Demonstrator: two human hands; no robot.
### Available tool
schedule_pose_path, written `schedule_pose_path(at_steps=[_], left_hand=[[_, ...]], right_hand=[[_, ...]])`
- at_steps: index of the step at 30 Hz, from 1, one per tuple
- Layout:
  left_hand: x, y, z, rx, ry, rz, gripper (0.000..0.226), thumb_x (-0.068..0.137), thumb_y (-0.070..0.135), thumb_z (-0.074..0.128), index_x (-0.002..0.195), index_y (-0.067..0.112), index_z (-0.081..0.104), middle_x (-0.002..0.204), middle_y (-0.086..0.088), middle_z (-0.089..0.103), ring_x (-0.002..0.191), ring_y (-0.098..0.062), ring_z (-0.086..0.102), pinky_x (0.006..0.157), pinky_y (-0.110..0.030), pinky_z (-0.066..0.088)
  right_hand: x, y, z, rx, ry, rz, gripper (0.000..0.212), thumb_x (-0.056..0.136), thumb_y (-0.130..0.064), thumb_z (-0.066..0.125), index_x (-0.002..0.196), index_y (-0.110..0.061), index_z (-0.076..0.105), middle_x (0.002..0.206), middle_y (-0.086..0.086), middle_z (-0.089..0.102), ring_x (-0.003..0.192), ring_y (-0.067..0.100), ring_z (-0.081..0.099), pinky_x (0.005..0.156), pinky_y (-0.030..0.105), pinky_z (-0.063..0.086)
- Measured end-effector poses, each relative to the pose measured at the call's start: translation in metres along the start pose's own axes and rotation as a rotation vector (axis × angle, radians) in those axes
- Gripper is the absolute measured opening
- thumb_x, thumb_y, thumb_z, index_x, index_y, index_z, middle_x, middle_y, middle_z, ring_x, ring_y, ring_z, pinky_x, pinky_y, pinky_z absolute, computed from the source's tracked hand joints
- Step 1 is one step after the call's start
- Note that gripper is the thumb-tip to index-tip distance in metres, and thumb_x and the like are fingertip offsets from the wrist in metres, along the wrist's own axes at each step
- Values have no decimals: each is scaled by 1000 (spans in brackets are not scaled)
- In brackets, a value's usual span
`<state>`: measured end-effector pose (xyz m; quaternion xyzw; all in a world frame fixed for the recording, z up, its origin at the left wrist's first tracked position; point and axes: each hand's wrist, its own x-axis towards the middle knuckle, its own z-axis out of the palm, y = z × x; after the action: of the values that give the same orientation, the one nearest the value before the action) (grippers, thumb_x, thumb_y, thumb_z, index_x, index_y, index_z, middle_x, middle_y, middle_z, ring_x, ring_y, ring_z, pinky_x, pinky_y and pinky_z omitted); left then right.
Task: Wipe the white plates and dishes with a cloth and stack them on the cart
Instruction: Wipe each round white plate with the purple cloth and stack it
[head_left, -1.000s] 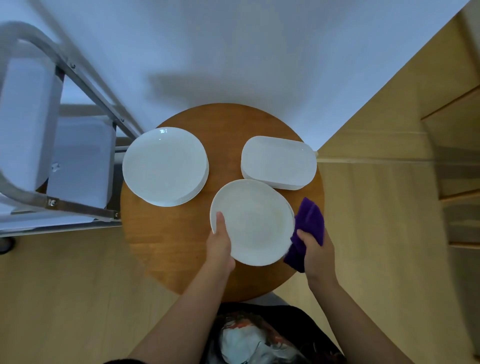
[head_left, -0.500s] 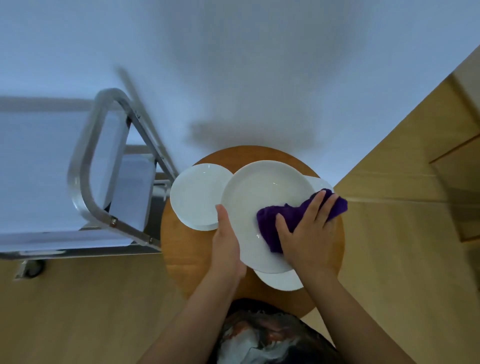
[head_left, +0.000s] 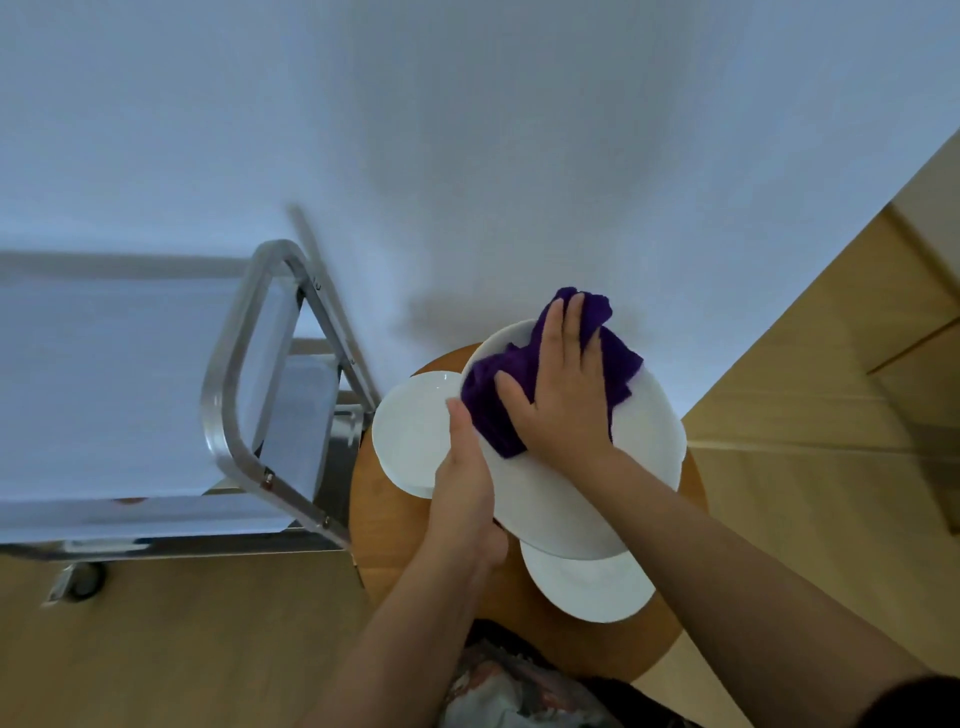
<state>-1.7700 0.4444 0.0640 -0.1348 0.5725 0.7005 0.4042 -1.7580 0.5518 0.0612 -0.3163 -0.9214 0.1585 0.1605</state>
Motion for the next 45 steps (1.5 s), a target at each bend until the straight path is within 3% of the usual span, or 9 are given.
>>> schedule_pose_path(at_steps=[10,17,21,29,32,35,38,41,45], left_hand=[[-4,23,-6,-118,44,-7,63,86,66,43,131,23,52,121,-9,63,112,-27,58,98,-45,48],[8,34,-13,-222,-73,-126,71,80,71,48,110,9,66,102,-15,71,82,-30,72,58,-39,57],[14,38,-8,-229,-198,-182,79,78,75,44,124,13,59,115,-19,67,96,-37,68,70,-45,57],[26,50,-8,28,-275,-25,67,82,72,35,127,27,55,122,-8,64,111,-31,60,95,-49,48],[25,50,-5,59,-228,13,59,87,68,35,125,27,55,121,-8,64,110,-32,59,97,-52,46],[23,58,-1,124,-188,43,56,86,69,36,123,30,53,117,-5,63,108,-29,59,91,-49,50],[24,64,4,162,-248,16,65,83,71,37,128,26,51,123,-9,62,113,-33,57,100,-53,44],[21,72,8,157,-317,10,67,86,68,35,125,18,58,118,-15,65,110,-35,61,100,-53,45],[25,84,5,168,-334,-11,70,87,69,36,125,15,60,119,-16,65,111,-36,60,102,-52,43]], right_hand=[[-17,-22,-19,240,-425,-384,63,91,-28,42,149,-21,18,156,-1,19,139,19,22,112,26,12],[-35,-17,-51,512,-665,-264,55,80,-15,51,132,-31,47,126,-15,58,107,-8,52,85,10,44],[-33,0,-67,537,-761,-182,46,79,-9,51,116,-35,58,102,-29,62,94,-21,51,67,-1,41],[-21,40,-91,495,-931,-53,32,60,-16,50,79,-26,75,85,-11,73,87,7,64,79,18,51],[-3,43,-105,536,-835,20,22,68,-4,63,61,-23,73,64,-7,69,62,4,62,59,17,49],[12,39,-122,932,-425,285,41,70,14,51,50,-16,69,55,3,66,52,10,59,50,16,48],[6,17,-124,1049,-151,173,41,75,15,42,74,-14,71,71,-4,72,72,5,66,66,16,54],[-15,-5,-108,487,-415,-240,42,87,-5,48,123,-27,56,113,-23,59,105,-11,48,86,6,36],[-26,3,-94,155,-341,-529,61,87,-45,51,144,-32,31,152,-5,27,140,13,15,113,26,11]])
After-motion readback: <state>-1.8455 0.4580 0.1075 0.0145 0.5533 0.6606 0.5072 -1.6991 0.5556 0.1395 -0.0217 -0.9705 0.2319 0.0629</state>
